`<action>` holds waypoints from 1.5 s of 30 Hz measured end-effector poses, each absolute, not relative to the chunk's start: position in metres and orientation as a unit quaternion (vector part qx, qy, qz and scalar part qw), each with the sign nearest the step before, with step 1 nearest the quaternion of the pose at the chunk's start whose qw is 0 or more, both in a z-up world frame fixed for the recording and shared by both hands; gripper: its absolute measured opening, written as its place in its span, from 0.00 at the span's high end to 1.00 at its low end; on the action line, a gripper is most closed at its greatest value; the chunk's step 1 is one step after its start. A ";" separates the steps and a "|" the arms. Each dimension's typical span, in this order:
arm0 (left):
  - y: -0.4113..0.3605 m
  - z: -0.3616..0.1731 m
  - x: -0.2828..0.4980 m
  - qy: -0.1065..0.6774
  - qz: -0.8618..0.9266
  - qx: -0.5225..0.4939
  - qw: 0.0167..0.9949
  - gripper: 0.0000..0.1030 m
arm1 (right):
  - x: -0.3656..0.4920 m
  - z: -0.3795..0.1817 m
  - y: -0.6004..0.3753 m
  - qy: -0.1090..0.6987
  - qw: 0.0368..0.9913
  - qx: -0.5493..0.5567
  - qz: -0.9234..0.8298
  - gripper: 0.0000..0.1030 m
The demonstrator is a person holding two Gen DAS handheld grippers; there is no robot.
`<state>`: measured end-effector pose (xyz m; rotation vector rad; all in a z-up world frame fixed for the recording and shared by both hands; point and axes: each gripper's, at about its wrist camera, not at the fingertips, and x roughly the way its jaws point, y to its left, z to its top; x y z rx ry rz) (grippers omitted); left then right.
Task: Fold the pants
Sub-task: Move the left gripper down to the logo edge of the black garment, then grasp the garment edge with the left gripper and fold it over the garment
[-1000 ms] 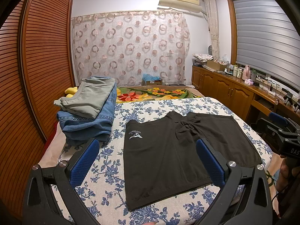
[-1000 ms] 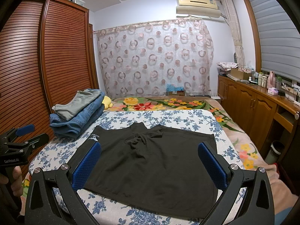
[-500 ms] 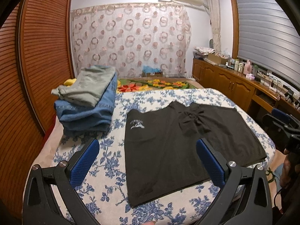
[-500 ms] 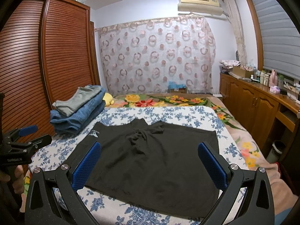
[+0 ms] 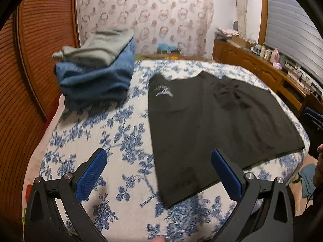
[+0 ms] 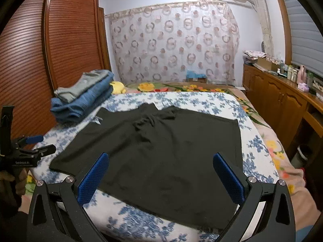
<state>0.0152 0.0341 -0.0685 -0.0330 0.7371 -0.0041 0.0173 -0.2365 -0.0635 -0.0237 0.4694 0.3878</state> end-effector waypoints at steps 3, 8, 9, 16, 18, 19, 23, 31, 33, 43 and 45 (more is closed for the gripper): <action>0.037 -0.074 0.015 0.370 -0.003 -0.016 0.929 0.00 | 0.019 -0.065 -0.239 0.242 0.952 -0.011 0.187 0.00; 0.046 -0.083 0.011 0.382 -0.011 -0.024 0.924 0.00 | 0.018 -0.067 -0.239 0.252 0.950 -0.022 0.181 0.00; 0.048 -0.086 0.009 0.384 -0.011 -0.026 0.923 0.00 | 0.020 -0.069 -0.237 0.254 0.950 -0.023 0.180 0.01; 0.054 -0.087 0.001 0.388 -0.024 -0.037 0.920 0.07 | 0.017 -0.076 -0.232 0.282 0.941 -0.024 0.187 0.06; 0.053 -0.086 -0.003 0.385 -0.035 -0.040 0.921 0.13 | 0.014 -0.077 -0.231 0.286 0.940 -0.029 0.185 0.06; 0.052 -0.086 -0.004 0.386 -0.041 -0.041 0.921 0.16 | 0.014 -0.077 -0.231 0.289 0.939 -0.029 0.186 0.07; 0.046 -0.086 -0.009 0.389 -0.065 -0.044 0.918 0.38 | 0.010 -0.075 -0.230 0.294 0.937 -0.029 0.188 0.08; 0.041 -0.087 -0.012 0.392 -0.080 -0.049 0.915 0.65 | 0.006 -0.075 -0.227 0.293 0.935 -0.032 0.196 0.10; 0.041 -0.089 -0.012 0.395 -0.079 -0.048 0.914 0.65 | 0.008 -0.075 -0.225 0.295 0.935 -0.032 0.196 0.11; 0.033 -0.093 -0.011 0.395 -0.089 -0.031 0.914 0.85 | 0.017 -0.078 -0.227 0.293 0.935 -0.034 0.197 0.11; 0.030 -0.091 -0.011 0.393 -0.089 -0.023 0.915 0.92 | 0.016 -0.078 -0.227 0.294 0.935 -0.034 0.196 0.11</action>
